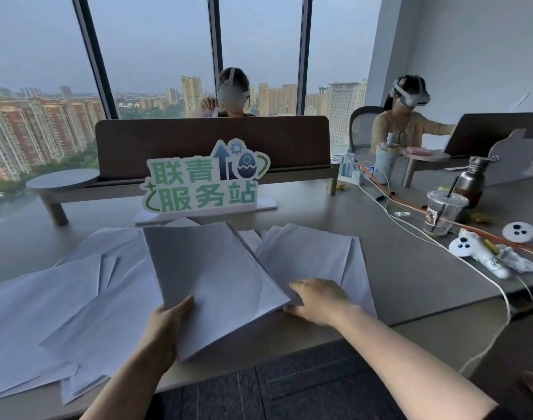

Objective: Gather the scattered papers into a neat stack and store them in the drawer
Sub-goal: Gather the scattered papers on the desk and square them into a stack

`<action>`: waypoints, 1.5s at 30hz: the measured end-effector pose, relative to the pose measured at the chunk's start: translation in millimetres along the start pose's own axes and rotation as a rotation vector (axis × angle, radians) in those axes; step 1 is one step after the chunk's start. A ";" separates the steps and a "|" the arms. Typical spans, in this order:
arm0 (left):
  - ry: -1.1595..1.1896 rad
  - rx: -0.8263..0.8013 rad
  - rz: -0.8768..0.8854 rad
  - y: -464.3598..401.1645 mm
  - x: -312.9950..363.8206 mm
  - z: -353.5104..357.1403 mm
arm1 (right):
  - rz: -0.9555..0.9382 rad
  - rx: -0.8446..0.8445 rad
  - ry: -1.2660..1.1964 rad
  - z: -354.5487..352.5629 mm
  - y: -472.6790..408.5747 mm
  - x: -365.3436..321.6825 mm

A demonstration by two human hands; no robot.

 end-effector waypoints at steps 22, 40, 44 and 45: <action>0.073 0.028 -0.020 -2.3 5.5 -23.2 | 0.305 0.400 -0.156 -25.5 -9.9 -2.8; -0.025 0.069 -0.055 2.4 16.2 -57.1 | -0.363 0.535 -0.298 -25.7 -27.7 -114.8; -0.013 0.183 -0.119 2.7 15.5 -72.7 | -0.487 0.429 -0.290 -13.6 -26.7 -125.6; 0.004 0.184 -0.137 -1.7 12.0 -77.5 | -0.511 0.419 -0.288 -11.8 -26.5 -127.6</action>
Point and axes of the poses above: each hand's wrist, its own y-axis away from the middle knuckle, its own z-axis out of the palm, x = y × z, the point moved 4 cm from there along -y, towards the middle knuckle, and after that the axes turned 2 degrees about z, right-handed, at the moved point
